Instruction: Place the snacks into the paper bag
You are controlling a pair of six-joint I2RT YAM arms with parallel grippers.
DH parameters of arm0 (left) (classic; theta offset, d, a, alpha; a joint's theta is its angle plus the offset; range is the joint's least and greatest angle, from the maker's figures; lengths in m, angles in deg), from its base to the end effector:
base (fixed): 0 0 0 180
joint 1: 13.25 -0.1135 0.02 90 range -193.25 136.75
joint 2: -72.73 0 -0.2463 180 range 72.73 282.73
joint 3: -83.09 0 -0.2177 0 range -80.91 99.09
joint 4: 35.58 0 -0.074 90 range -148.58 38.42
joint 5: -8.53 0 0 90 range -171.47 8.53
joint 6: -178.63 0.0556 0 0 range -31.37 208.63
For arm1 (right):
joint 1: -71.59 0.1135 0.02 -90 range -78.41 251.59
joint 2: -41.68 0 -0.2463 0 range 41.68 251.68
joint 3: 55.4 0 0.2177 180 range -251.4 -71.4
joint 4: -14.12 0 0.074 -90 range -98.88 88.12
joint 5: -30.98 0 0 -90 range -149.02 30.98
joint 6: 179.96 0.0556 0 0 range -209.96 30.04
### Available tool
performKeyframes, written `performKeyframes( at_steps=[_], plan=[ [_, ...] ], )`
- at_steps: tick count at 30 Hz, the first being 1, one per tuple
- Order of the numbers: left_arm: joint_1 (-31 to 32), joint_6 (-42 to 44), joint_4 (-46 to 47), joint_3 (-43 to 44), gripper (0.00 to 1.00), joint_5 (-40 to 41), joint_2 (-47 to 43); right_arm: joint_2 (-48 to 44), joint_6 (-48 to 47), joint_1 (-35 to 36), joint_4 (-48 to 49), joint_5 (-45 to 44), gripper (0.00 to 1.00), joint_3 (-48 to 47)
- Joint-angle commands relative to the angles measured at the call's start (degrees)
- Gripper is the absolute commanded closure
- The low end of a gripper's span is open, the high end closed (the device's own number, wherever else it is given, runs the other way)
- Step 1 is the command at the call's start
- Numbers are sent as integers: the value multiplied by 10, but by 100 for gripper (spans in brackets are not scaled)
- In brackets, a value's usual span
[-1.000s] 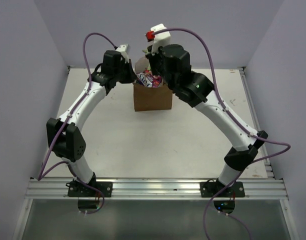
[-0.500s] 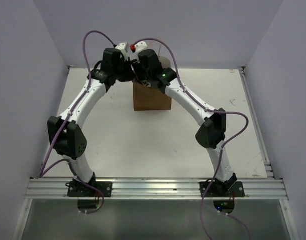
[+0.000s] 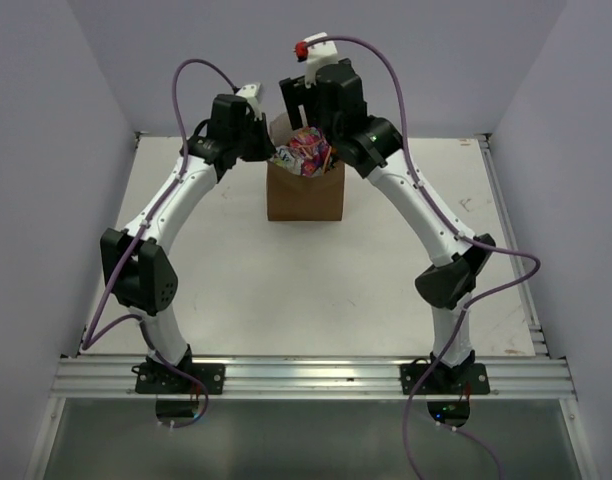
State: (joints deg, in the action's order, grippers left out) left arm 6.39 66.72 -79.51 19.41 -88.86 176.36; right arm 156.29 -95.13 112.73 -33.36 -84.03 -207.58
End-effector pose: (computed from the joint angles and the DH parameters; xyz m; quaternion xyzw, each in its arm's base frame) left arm 0.3751 -0.1415 0.3337 0.0144 0.8700 -0.2262 0.4378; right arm 0.3300 0.2571 0.4488 -0.1658 0.7420 0.0363 0.6486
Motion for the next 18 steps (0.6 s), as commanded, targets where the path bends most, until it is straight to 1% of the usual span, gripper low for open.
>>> performKeyframes(
  at_steps=[1, 4, 5, 8, 13, 18],
  plan=[
    [7, 9, 14, 30, 100, 5, 2, 3, 72, -45, -58, -22, 15, 18],
    [8, 14, 15, 30, 100, 14, 3, 11, 127, -72, -94, -16, 17, 11],
    [8, 17, 15, 30, 100, 20, 3, 17, 136, -84, -114, -13, 20, 11],
    [8, 23, 20, 33, 100, 28, 3, 22, 162, -102, -142, 13, 24, 21],
    [8, 25, 19, 42, 100, 30, 6, 19, 176, -108, -145, 39, 28, 58],
    [8, 27, 17, 43, 100, 32, 6, 19, 187, -111, -139, 64, 31, 73]
  ],
)
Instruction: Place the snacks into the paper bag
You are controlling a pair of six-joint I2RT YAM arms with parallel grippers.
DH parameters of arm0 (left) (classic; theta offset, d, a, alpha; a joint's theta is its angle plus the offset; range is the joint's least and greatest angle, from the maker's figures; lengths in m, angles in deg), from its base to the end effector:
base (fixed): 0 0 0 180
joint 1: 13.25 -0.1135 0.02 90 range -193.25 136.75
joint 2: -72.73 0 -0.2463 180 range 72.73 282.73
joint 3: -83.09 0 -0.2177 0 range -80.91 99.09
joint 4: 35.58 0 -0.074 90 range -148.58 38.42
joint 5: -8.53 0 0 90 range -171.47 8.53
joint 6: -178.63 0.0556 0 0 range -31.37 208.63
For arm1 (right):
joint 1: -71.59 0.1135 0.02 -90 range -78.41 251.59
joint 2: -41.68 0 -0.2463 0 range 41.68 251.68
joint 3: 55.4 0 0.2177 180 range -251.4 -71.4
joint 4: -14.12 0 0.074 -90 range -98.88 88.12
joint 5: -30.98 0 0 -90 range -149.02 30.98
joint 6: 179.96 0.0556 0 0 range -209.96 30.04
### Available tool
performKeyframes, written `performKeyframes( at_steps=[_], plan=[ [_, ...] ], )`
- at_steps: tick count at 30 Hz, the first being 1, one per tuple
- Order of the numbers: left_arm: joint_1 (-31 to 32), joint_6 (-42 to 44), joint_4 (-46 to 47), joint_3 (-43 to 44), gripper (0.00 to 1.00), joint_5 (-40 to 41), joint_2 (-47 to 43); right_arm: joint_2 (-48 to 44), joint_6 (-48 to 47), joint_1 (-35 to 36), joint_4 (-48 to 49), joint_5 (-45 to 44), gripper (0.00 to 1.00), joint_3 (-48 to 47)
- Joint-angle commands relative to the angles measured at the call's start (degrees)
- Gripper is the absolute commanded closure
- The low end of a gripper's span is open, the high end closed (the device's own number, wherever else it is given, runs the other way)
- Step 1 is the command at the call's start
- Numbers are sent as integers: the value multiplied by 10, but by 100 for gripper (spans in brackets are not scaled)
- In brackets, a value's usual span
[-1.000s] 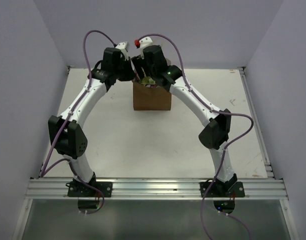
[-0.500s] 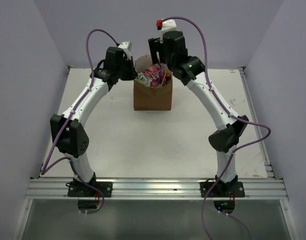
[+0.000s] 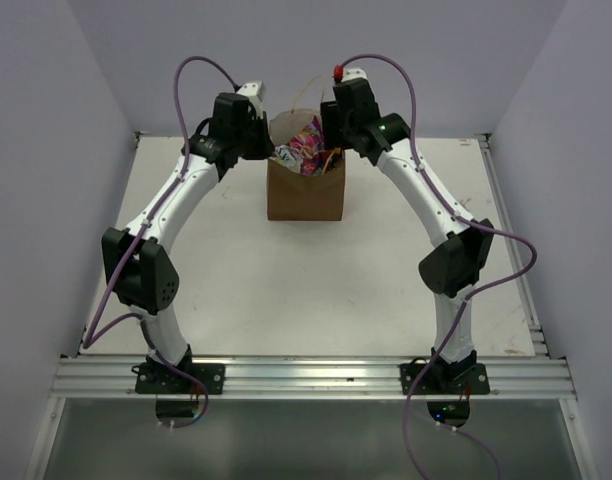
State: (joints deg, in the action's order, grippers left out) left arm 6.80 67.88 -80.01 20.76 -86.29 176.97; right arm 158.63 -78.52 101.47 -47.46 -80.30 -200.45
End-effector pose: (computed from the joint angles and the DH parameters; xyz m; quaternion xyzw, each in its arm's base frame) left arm 0.3772 -0.1426 0.3361 0.0154 0.8697 -0.2058 0.4484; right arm 0.3817 0.1960 0.3662 -0.0524 0.8685 0.0120 0.4928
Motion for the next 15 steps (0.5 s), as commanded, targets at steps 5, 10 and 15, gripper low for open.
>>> performKeyframes(
  at_steps=[5, 10, 15],
  plan=[
    [4, 18, 21, 23, 100, 6, -2, 5, 24, 2, -13, 30, 43, 3],
    [4, 22, 21, 7, 100, 8, -8, 3, 23, 2, -14, 31, 60, 31],
    [5, 26, 28, -11, 100, 7, -16, -1, 21, 2, -10, 33, 69, 59]
  ],
)
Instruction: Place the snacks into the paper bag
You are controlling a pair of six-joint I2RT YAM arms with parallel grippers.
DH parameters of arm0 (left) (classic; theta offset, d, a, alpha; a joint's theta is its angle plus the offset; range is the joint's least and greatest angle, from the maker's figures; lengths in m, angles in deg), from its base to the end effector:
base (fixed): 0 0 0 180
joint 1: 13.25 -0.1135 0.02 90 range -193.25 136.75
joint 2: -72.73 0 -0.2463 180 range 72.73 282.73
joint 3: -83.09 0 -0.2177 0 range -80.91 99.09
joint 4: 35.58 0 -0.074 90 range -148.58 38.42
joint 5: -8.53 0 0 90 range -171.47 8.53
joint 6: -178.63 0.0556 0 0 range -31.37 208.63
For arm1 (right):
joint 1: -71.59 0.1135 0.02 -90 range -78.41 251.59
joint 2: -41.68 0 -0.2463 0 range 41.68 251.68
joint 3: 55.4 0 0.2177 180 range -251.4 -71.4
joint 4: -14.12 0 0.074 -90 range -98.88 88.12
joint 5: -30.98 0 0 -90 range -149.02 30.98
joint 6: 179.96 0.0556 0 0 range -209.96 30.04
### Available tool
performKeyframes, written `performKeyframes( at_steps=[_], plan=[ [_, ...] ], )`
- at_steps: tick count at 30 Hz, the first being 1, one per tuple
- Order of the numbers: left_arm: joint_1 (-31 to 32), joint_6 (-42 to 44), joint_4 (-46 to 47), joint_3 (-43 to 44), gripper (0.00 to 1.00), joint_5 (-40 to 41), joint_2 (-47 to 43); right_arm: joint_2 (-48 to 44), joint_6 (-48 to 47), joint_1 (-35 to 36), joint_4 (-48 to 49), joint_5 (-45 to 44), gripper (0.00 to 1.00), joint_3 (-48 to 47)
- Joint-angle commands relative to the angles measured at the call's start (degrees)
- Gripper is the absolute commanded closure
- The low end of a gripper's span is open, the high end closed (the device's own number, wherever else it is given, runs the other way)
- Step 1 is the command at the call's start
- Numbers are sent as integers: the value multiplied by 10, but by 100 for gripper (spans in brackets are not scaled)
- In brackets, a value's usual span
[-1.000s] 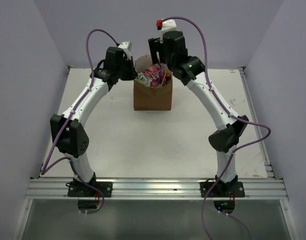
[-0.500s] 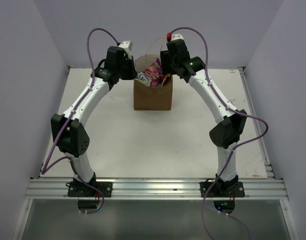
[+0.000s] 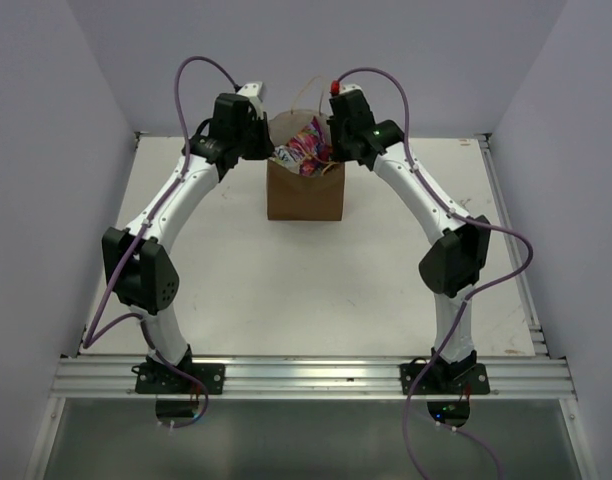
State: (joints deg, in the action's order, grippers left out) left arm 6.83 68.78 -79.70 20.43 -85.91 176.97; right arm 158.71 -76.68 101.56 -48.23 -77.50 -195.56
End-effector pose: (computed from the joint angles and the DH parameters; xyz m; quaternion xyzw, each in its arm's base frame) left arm 0.3775 -0.1426 0.3349 0.0208 0.8697 -0.1996 0.4508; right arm 0.3816 0.1997 0.3383 -0.0613 0.8922 0.0211 0.4469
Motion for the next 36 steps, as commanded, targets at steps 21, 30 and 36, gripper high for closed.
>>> performKeyframes(
  at_steps=[21, 30, 36],
  plan=[
    [56, 4, -5, -141, 100, 30, -153, -139, 21, 43, -71, -8, 100, 123],
    [86, -23, -38, -204, 100, 39, -228, -196, 59, 105, -117, -40, 100, 180],
    [113, -37, -58, -225, 100, 60, -262, -239, 91, 123, -141, -51, 100, 221]
  ],
)
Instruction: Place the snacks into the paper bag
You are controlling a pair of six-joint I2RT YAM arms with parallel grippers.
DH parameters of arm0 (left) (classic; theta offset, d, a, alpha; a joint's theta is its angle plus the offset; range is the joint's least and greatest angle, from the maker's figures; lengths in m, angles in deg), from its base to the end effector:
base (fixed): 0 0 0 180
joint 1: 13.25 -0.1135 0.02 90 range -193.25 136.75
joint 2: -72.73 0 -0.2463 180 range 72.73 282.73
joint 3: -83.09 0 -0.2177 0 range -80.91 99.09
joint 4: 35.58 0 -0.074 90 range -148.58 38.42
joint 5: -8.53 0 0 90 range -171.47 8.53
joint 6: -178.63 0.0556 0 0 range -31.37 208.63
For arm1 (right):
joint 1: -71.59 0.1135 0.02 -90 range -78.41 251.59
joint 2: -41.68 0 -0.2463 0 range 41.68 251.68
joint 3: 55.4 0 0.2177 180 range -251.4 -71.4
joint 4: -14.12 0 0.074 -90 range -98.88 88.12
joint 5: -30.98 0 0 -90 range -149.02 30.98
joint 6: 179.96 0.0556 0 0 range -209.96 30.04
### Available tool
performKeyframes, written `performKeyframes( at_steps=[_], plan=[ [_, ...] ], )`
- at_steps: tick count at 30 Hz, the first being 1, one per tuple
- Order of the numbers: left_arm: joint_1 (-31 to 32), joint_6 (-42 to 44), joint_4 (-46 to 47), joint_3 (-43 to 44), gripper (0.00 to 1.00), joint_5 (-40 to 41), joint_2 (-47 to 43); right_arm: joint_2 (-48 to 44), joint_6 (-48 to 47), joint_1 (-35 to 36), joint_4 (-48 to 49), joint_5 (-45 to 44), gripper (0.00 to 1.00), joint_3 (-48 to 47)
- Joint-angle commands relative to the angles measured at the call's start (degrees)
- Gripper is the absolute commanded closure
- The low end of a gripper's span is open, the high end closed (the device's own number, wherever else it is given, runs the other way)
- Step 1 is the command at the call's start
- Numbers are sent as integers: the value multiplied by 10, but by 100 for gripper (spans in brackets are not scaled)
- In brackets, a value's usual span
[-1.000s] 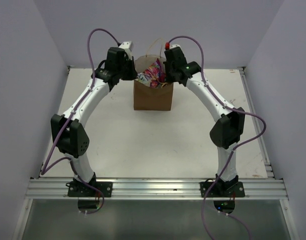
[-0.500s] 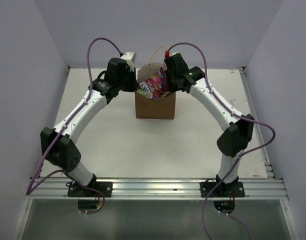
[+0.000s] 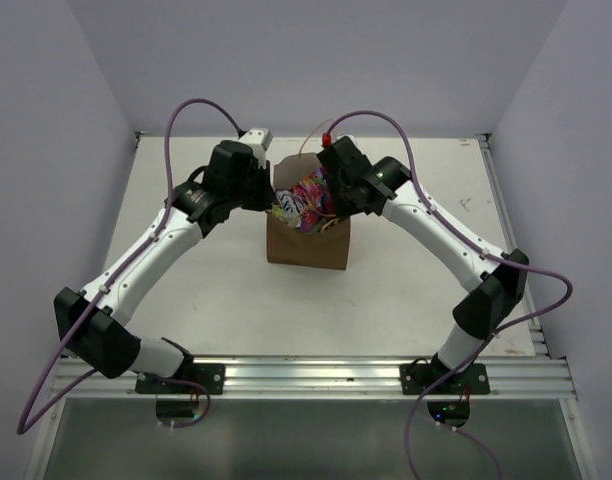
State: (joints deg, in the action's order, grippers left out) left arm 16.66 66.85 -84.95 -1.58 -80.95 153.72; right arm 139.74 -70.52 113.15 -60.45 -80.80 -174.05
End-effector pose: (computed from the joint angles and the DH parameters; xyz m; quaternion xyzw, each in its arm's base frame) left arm 0.2590 -0.1484 0.3363 0.0608 0.8850 -0.1976 0.4171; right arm 0.2623 0.2050 0.3323 -0.1218 0.9277 -0.0007 0.3528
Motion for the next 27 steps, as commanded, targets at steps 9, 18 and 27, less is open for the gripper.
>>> performKeyframes(
  at_steps=[9, 18, 27],
  plan=[
    [34, -33, -24, -17, 100, 28, -64, -94, 71, 25, -51, -31, 100, 49],
    [36, -39, -23, -25, 94, 24, -67, -110, 87, 28, -45, -48, 88, 76],
    [44, -27, 4, -25, 18, 30, -86, -129, 71, 34, -15, -70, 42, 60]
  ],
)
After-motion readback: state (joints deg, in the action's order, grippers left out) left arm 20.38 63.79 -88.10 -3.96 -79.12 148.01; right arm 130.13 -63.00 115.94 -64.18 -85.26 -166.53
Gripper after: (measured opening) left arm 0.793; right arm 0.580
